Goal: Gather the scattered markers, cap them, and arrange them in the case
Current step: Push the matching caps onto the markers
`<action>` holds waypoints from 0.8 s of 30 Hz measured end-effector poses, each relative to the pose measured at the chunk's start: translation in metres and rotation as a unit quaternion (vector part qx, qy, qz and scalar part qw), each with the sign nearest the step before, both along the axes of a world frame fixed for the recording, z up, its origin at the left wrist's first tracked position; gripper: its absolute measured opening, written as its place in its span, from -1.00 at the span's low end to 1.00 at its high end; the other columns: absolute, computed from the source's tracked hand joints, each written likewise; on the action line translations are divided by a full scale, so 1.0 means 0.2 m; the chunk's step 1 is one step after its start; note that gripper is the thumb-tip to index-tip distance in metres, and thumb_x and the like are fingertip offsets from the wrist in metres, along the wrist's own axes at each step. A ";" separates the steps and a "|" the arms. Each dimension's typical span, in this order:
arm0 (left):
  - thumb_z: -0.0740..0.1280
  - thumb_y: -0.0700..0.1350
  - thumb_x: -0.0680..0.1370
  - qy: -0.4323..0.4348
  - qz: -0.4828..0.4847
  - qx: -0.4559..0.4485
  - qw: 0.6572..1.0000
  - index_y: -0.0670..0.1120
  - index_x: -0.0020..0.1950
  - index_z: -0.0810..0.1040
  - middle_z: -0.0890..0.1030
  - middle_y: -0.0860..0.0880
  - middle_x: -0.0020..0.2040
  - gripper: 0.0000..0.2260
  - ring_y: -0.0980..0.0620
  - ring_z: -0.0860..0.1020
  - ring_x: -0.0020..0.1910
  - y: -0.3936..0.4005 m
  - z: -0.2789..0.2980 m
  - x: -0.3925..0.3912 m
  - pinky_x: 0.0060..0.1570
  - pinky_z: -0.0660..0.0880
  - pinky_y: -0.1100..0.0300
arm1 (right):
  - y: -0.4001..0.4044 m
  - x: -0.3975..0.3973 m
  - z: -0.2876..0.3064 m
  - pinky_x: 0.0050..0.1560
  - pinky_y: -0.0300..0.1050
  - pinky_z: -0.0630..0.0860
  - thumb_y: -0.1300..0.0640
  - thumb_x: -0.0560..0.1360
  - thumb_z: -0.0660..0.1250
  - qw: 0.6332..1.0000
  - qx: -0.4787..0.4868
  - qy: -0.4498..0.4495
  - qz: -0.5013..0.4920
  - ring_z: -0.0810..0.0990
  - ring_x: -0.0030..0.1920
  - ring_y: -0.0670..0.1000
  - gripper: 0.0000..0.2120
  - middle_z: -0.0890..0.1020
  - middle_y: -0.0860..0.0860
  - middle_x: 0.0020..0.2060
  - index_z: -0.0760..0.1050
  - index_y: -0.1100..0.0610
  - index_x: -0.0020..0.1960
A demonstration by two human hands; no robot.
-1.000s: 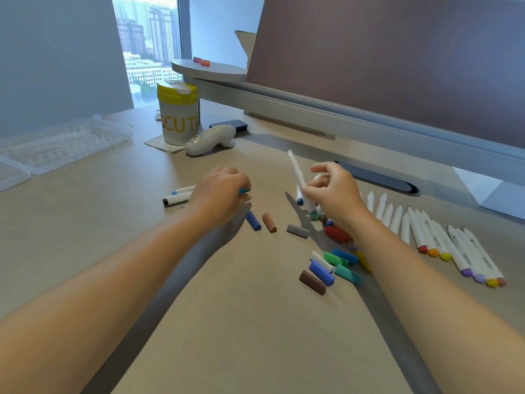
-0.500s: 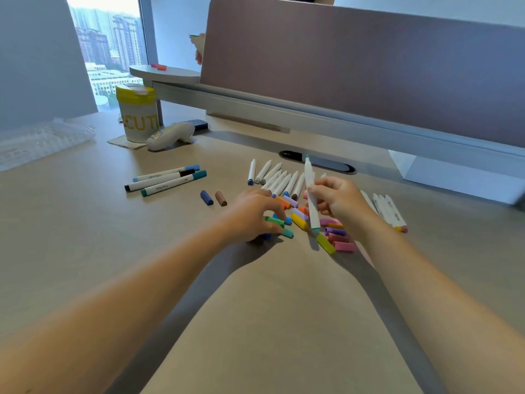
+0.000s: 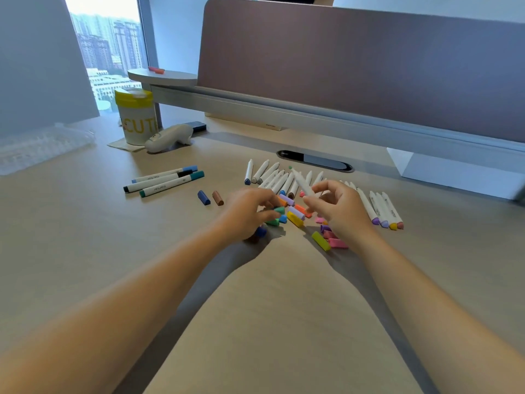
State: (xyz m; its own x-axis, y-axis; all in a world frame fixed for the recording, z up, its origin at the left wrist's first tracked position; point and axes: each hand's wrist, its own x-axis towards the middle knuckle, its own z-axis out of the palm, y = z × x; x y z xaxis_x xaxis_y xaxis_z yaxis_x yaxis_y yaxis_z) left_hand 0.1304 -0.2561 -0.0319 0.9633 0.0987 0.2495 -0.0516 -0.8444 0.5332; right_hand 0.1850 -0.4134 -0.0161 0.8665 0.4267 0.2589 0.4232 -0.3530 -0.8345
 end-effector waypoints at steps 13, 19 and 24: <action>0.21 -0.24 0.56 -0.051 0.109 -0.326 0.938 -0.14 0.20 0.46 0.55 -0.03 -0.14 -0.78 0.13 0.52 -0.18 0.23 0.05 -0.13 -0.17 0.50 0.32 | 0.21 -0.07 -0.03 -0.28 -0.42 0.41 0.27 0.50 0.25 0.994 -0.051 -0.053 0.081 0.47 -0.26 -0.11 -0.82 0.47 -0.10 -0.28 0.47 0.09 0.07; 0.27 -0.18 0.54 -0.075 0.180 -0.506 0.840 -0.13 -0.12 0.44 0.57 -0.06 -0.23 -0.95 0.12 0.59 -0.38 0.29 0.06 -0.16 -0.35 0.55 0.38 | 0.27 -0.09 -0.03 -0.31 -0.47 0.41 0.22 0.46 0.35 0.992 -0.045 -0.069 0.098 0.47 -0.27 -0.15 -0.90 0.47 -0.17 -0.29 0.47 0.09 -0.05; 0.27 -0.16 0.54 -0.093 0.190 -0.531 0.821 -0.13 -0.15 0.45 0.58 -0.05 -0.30 -0.91 0.16 0.58 -0.45 0.30 0.07 -0.18 -0.44 0.52 0.42 | 0.31 -0.11 -0.04 -0.35 -0.53 0.40 0.18 0.46 0.35 0.991 -0.031 -0.083 0.100 0.48 -0.28 -0.18 -0.93 0.47 -0.18 -0.31 0.47 0.08 -0.09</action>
